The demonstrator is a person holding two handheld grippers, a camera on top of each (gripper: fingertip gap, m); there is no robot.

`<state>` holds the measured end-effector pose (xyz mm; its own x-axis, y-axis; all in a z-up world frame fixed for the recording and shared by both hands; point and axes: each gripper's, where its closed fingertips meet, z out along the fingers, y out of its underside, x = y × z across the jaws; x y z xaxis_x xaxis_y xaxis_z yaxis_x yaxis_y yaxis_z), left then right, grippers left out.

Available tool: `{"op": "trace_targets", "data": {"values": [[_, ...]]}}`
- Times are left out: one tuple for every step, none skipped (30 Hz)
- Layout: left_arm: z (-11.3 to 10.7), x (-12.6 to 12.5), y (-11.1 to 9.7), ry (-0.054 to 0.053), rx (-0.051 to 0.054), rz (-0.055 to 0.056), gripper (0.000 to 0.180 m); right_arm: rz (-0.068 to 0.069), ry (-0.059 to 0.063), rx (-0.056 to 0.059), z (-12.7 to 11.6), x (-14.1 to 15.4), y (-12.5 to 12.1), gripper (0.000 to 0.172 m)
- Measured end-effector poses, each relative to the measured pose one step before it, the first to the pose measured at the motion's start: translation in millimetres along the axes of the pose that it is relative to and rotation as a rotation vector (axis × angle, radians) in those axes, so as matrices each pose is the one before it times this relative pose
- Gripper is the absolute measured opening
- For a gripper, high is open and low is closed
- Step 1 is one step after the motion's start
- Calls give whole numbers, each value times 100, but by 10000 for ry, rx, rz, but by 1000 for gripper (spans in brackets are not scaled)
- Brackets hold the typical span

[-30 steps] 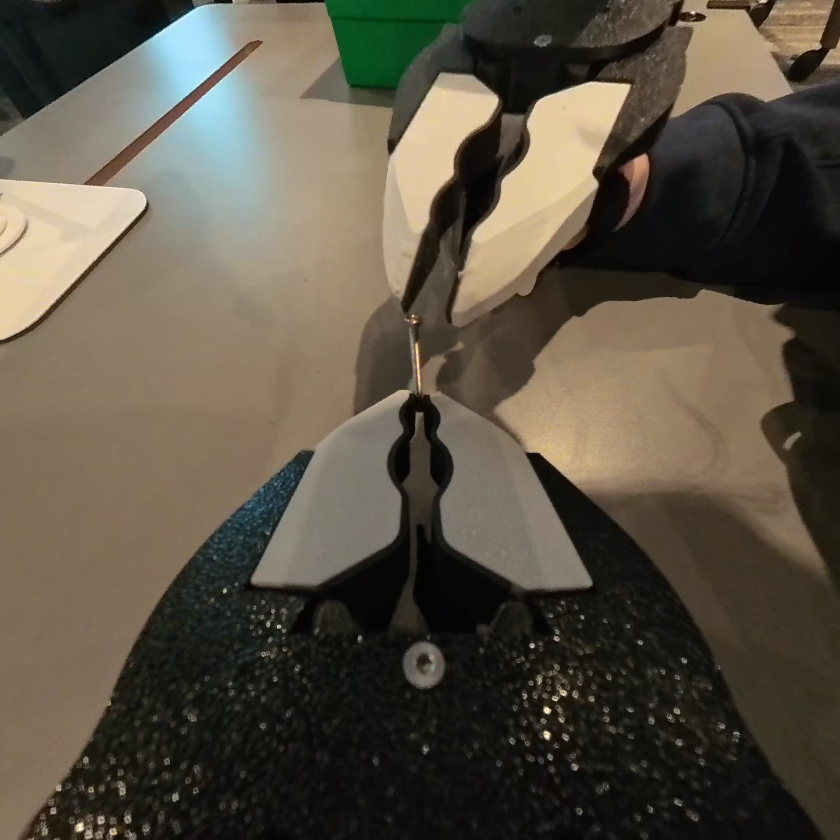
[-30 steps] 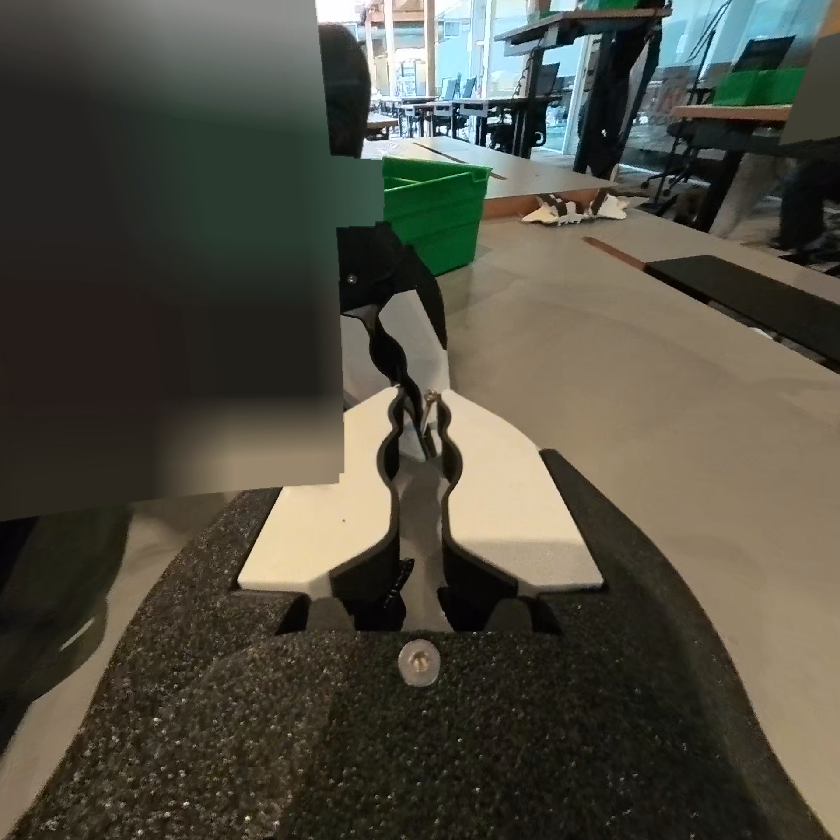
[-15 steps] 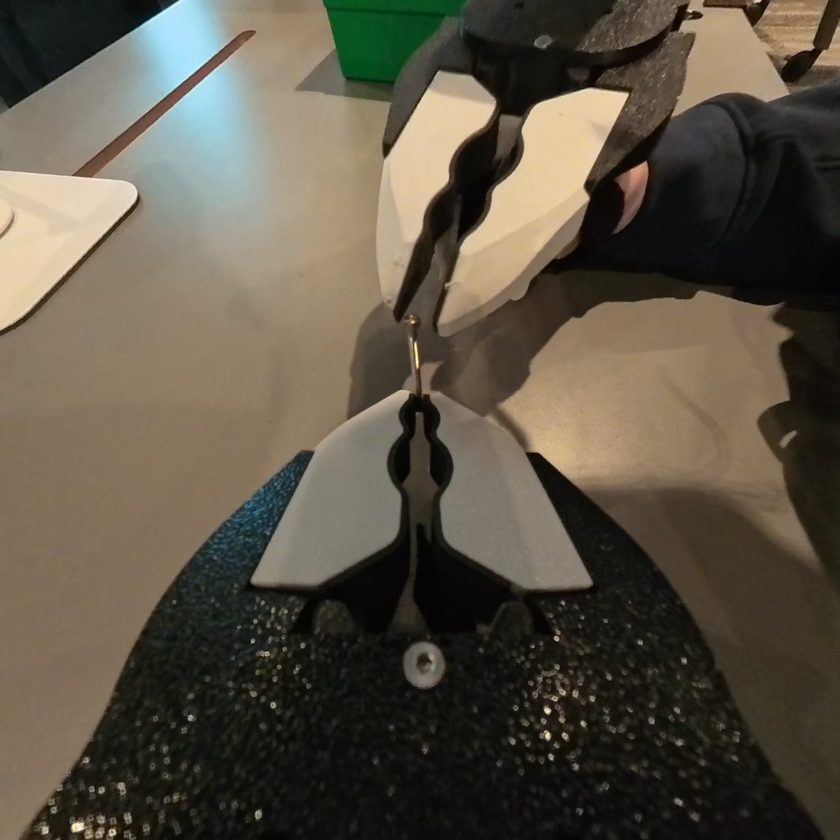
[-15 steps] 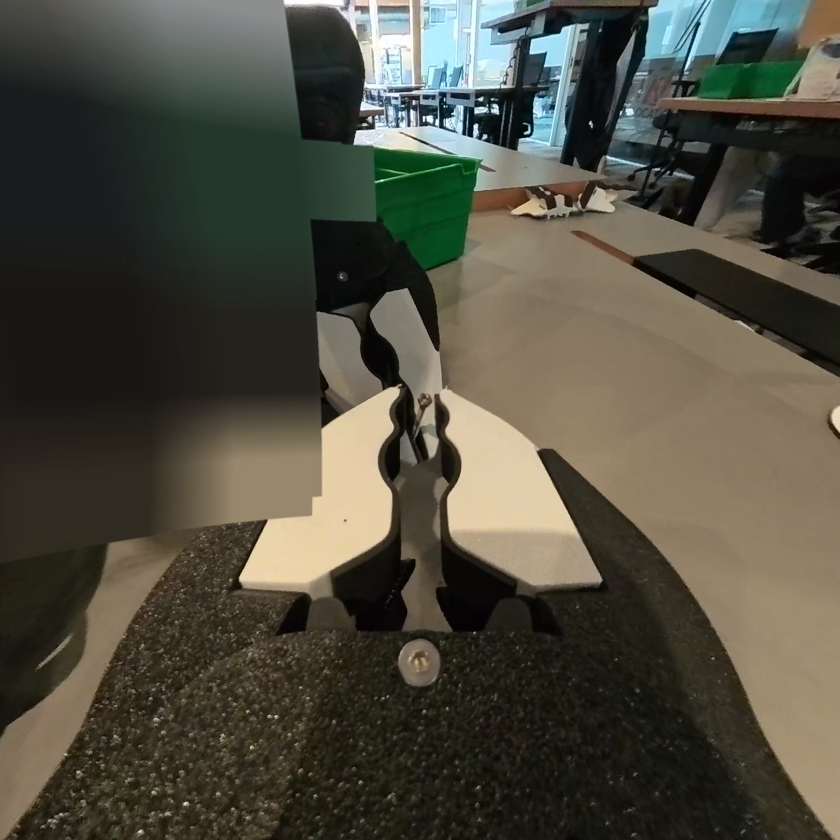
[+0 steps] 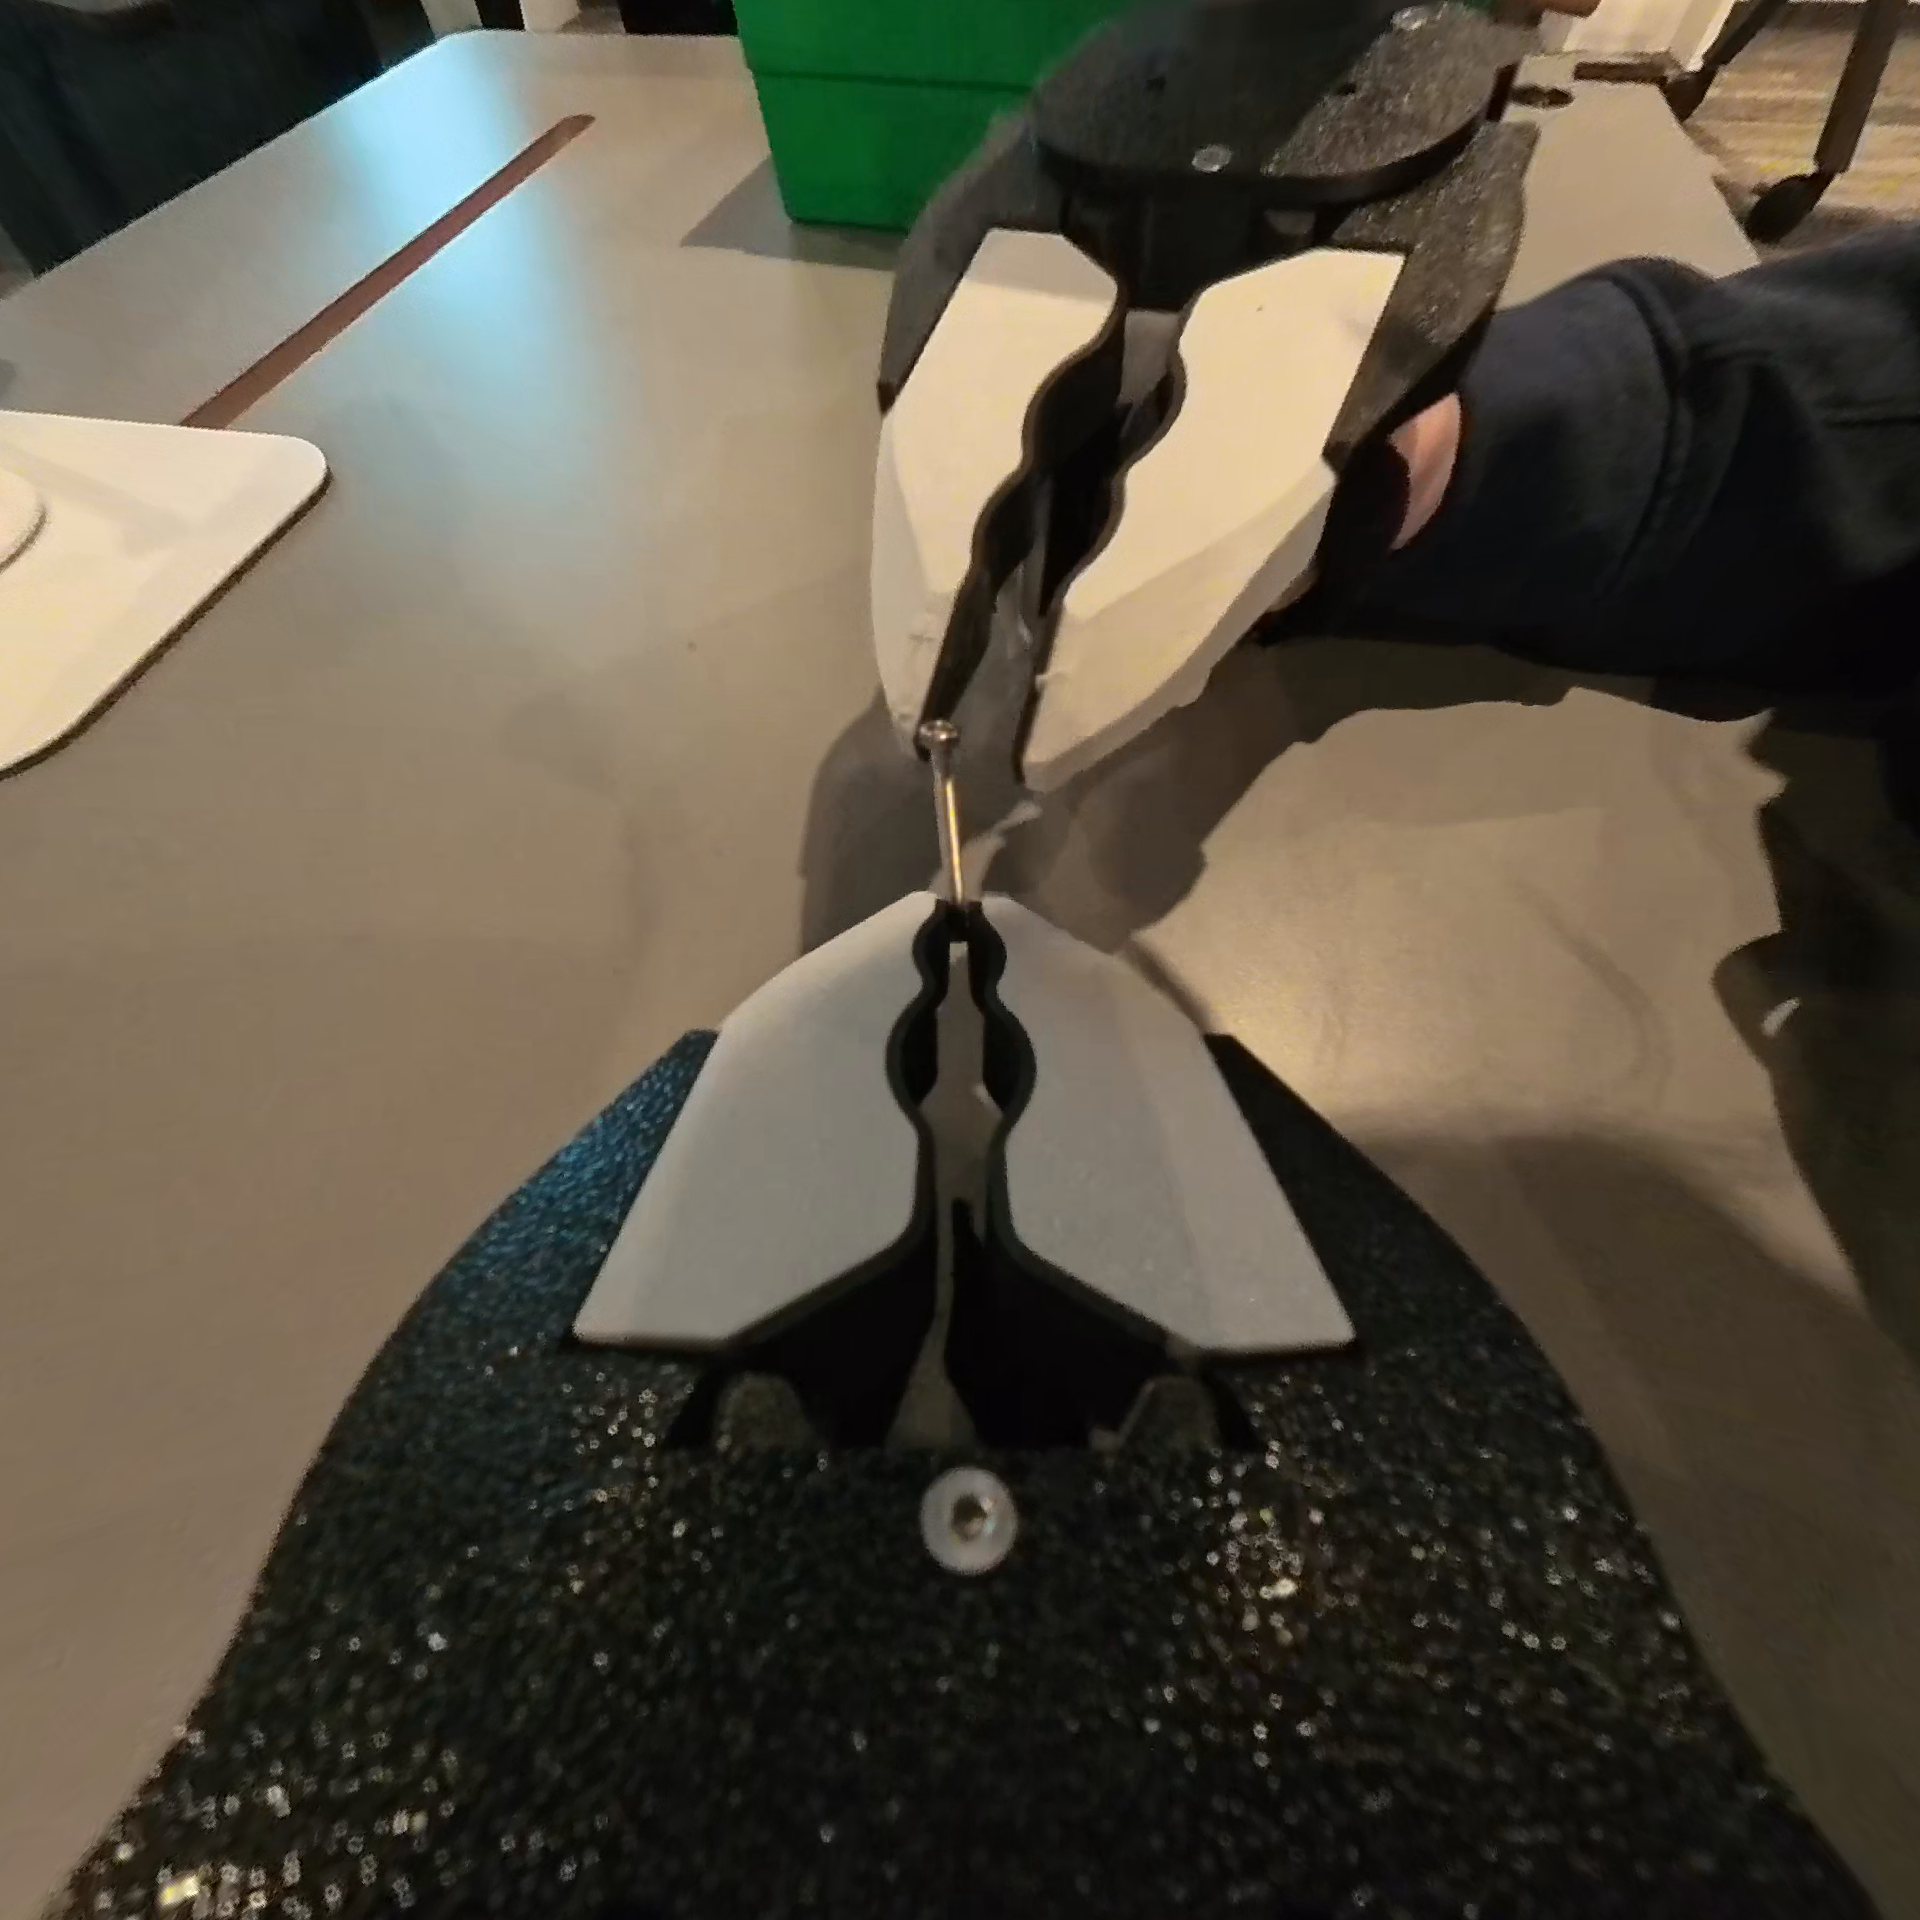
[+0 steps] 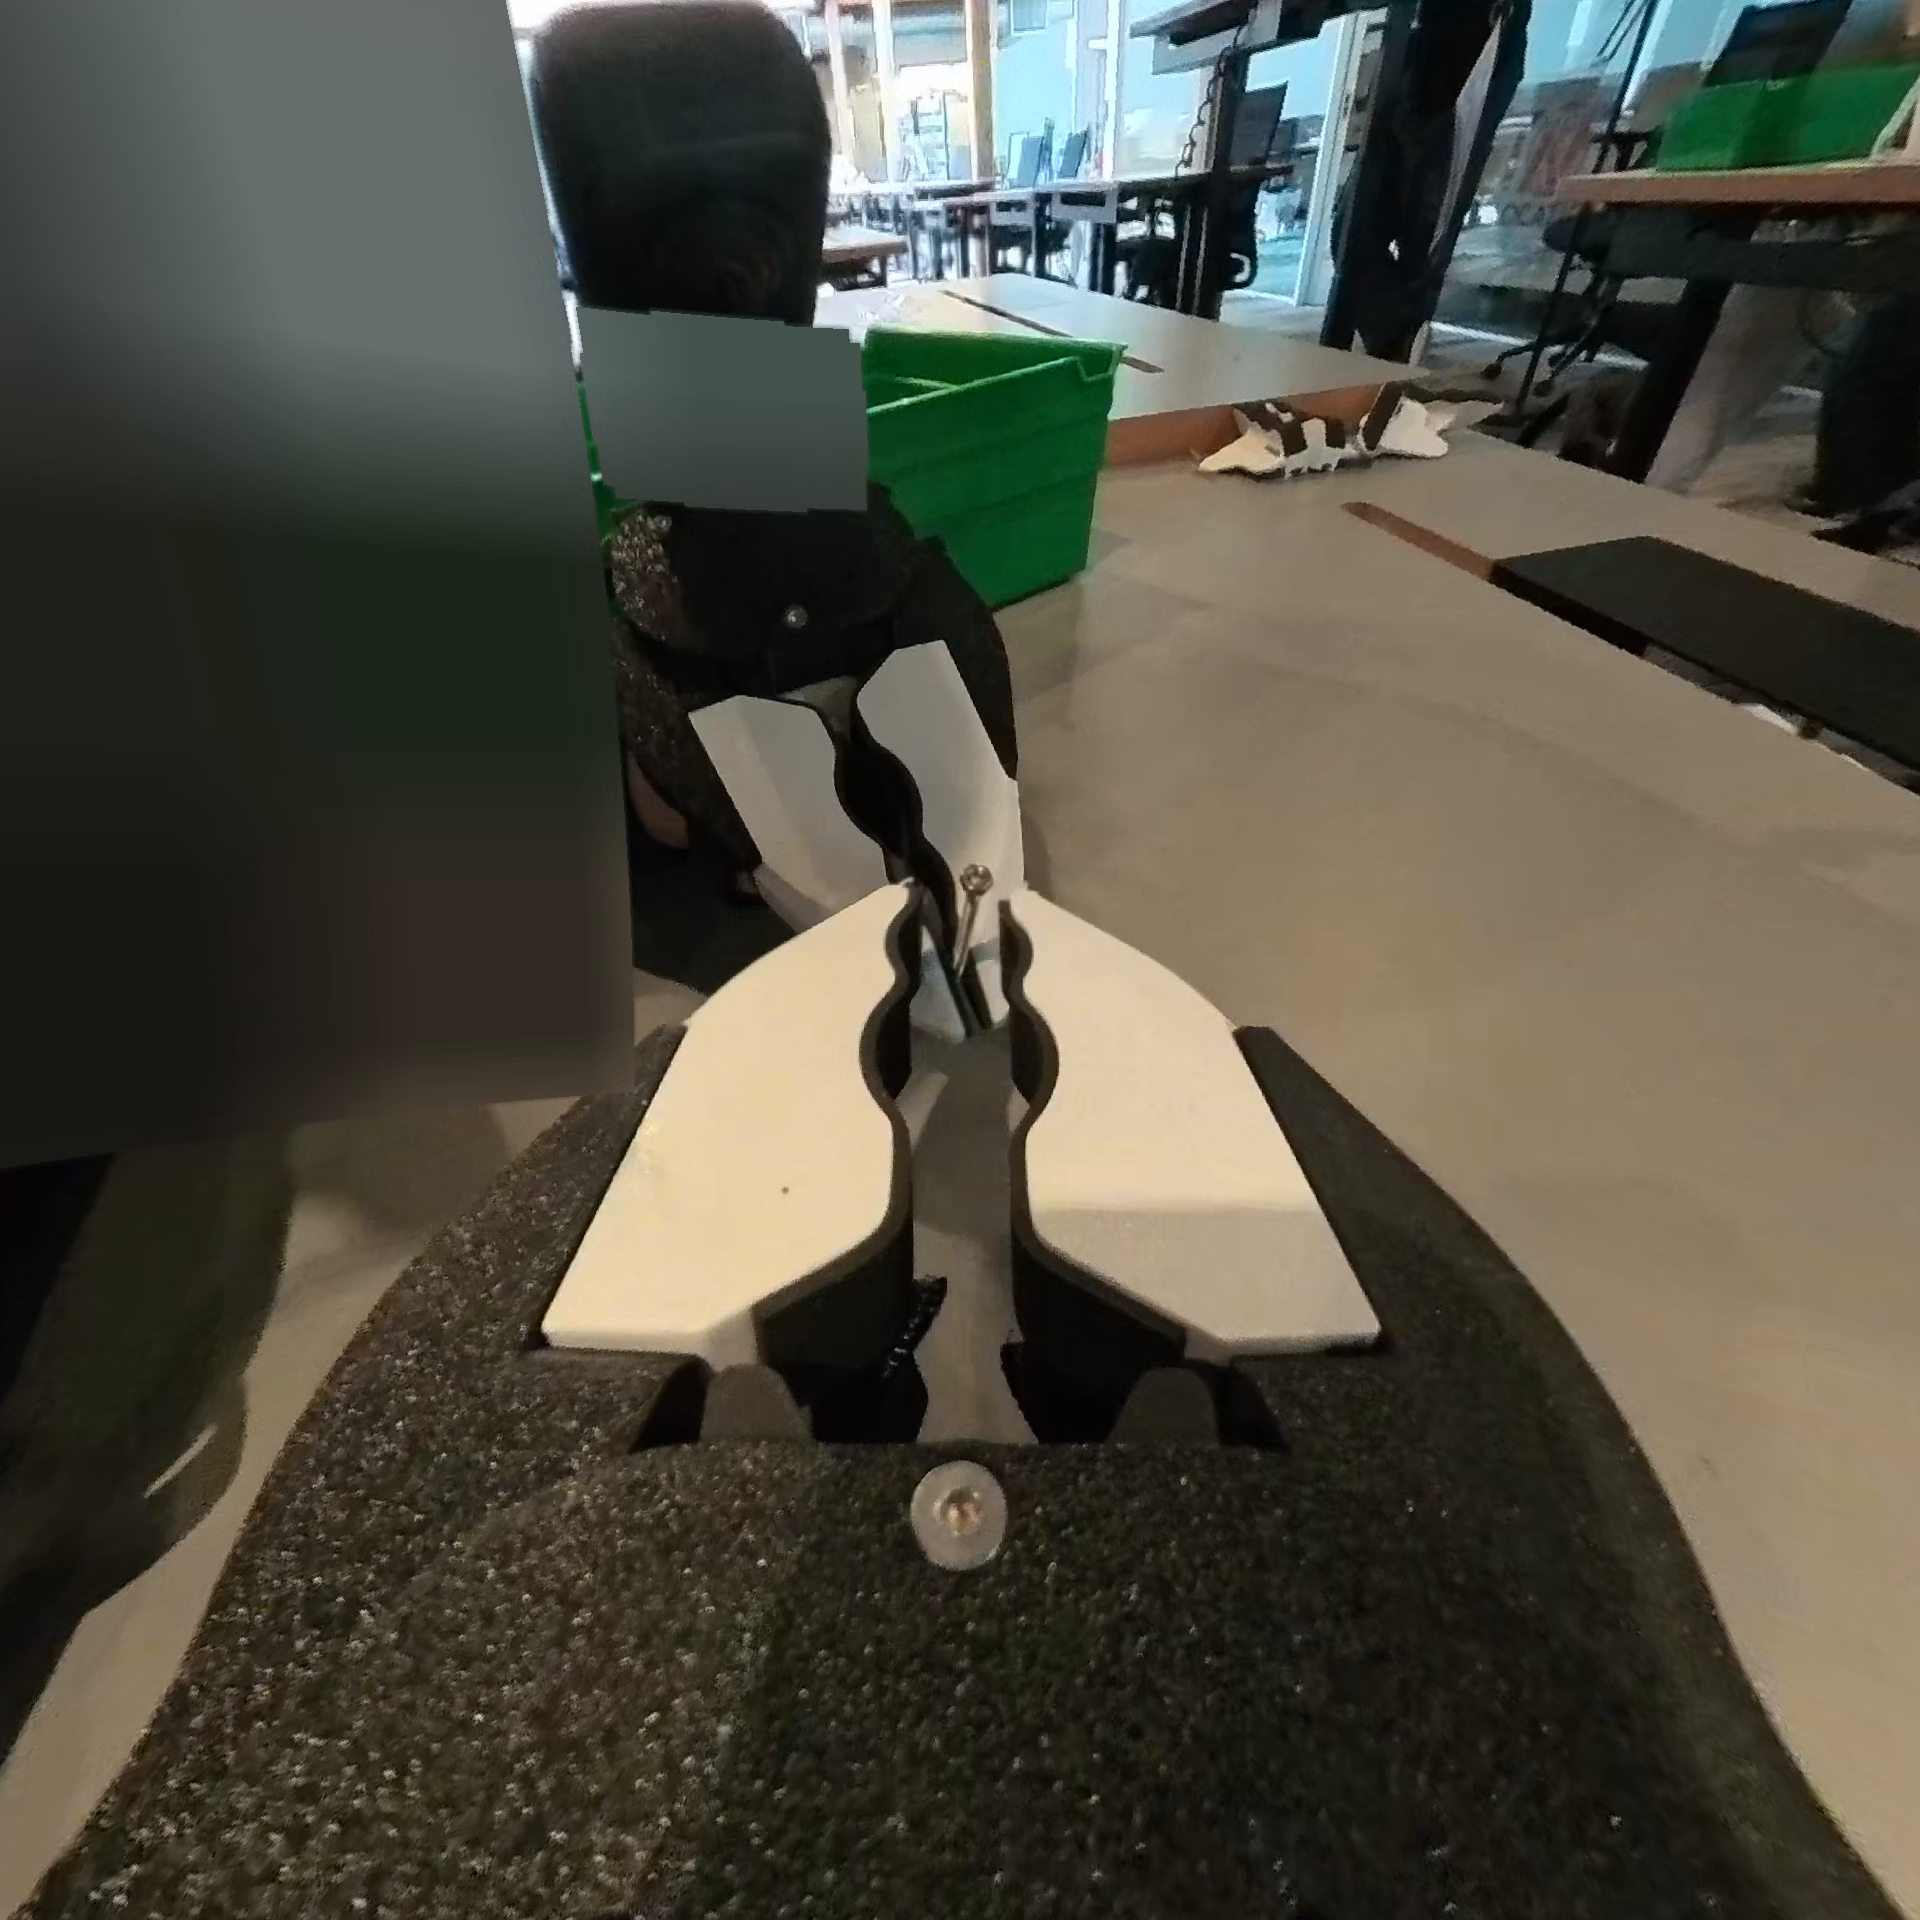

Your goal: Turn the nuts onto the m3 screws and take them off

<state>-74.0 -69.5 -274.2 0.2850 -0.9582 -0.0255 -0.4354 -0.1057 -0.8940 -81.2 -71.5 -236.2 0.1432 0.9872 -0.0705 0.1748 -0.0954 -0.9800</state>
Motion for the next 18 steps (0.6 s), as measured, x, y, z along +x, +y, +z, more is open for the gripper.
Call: {"op": "trace_targets", "data": {"values": [[-24, -6, -15, 19, 18, -31, 2, 26, -19, 129, -115, 5, -153, 13], [4, 22, 5, 13, -7, -3, 3, 17, 7, 119, -102, 32, -135, 13], [31, 21, 31, 5, -26, 13, 3, 3, 6, 95, -61, 23, -114, 13], [38, 29, 39, 8, -39, 16, 3, -9, 14, 62, -8, 21, -82, 13], [48, 53, 53, 30, -47, 12, 3, -25, 14, 38, 31, 5, -58, 12], [49, 44, 51, 20, -46, 6, 2, -50, 6, 41, 66, -44, -63, 12], [33, -1, 36, -13, -34, 15, 3, -71, -34, 22, 79, -105, -41, 12], [13, -24, 16, -22, -12, 3, 3, -69, -29, -52, 67, -104, 60, 12], [-12, -54, -10, -34, 6, -22, 3, -37, -23, -28, -11, -75, 29, 13], [-17, -55, -14, -21, 15, -31, 2, -11, -139, 5, -141, -204, 16, 11], [3, -30, -9, 2, 10, -30, 3, 55, -103, -49, -242, -67, 97, 9], [-28, 0, -27, 19, 22, -27, 3, 95, -17, -91, -231, 111, 151, 6], [-28, -13, -44, 24, 39, -34, 3, 91, 72, 58, -159, 212, -56, 7], [-31, 11, -34, 30, 30, -25, 3, 46, 114, 144, -79, 217, -178, 9], [-9, 1, -20, 9, 14, -7, 3, -25, 119, 71, 18, 176, -98, 10], [-3, 21, -1, 7, 2, 9, 3, -59, 119, 22, 95, 133, -46, 12], [12, 22, 11, 5, -6, 13, 3, -67, 62, -3, 165, 41, -12, 13], [11, 10, 12, -5, -7, 12, 3, -54, -32, -19, 174, -94, 5, 13]]}}
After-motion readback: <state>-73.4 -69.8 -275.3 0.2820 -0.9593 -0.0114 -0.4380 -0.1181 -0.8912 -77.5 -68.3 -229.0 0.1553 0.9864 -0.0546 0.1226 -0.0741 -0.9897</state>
